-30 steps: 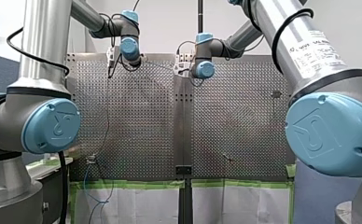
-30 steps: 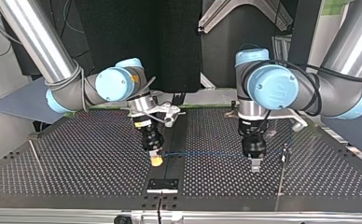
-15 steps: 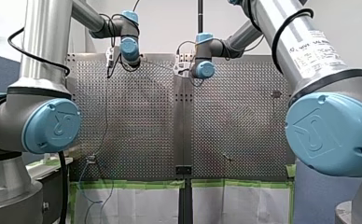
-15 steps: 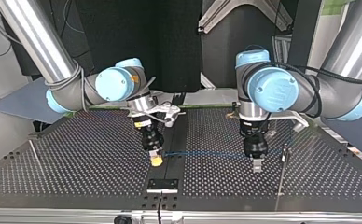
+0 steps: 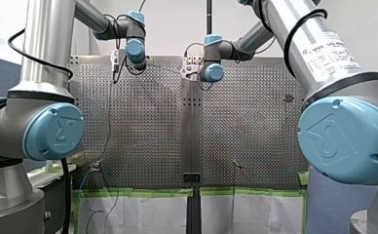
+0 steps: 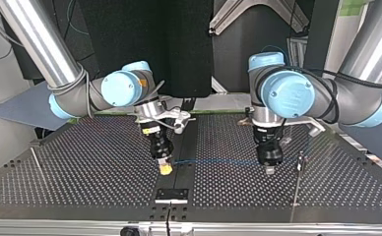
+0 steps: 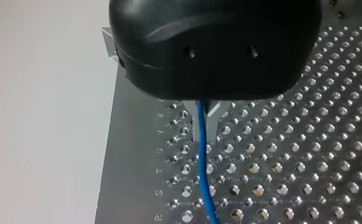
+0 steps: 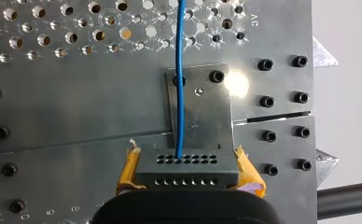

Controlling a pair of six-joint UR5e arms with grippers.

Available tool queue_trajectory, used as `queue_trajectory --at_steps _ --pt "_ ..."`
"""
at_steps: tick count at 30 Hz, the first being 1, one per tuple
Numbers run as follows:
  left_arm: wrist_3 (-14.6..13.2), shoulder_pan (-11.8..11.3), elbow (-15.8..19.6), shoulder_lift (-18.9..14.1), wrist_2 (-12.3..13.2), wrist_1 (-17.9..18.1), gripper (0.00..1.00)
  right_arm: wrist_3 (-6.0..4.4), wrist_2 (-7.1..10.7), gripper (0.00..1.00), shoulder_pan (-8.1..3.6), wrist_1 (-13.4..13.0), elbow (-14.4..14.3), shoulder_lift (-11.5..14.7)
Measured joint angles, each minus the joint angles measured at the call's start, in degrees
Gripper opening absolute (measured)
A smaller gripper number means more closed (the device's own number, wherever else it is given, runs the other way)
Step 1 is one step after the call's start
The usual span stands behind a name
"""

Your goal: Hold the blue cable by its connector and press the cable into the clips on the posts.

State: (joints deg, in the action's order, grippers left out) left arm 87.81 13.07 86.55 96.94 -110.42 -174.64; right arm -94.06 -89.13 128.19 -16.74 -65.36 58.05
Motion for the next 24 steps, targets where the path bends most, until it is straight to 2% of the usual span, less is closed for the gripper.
queue_trajectory --at_steps 11,18,24 --pt "0.4 0.3 0.2 0.0 0.1 -0.9 0.0 -0.05 -0.04 0.0 0.07 0.2 -0.5 0.0" --pt "0.4 1.3 2.9 0.3 0.0 1.0 0.0 -0.06 -0.27 0.0 -0.38 0.2 -3.4 0.0" --pt "0.0 3.4 5.0 2.7 -0.7 2.8 0.0 -0.01 -2.12 0.0 -1.21 -0.1 -6.7 0.2"
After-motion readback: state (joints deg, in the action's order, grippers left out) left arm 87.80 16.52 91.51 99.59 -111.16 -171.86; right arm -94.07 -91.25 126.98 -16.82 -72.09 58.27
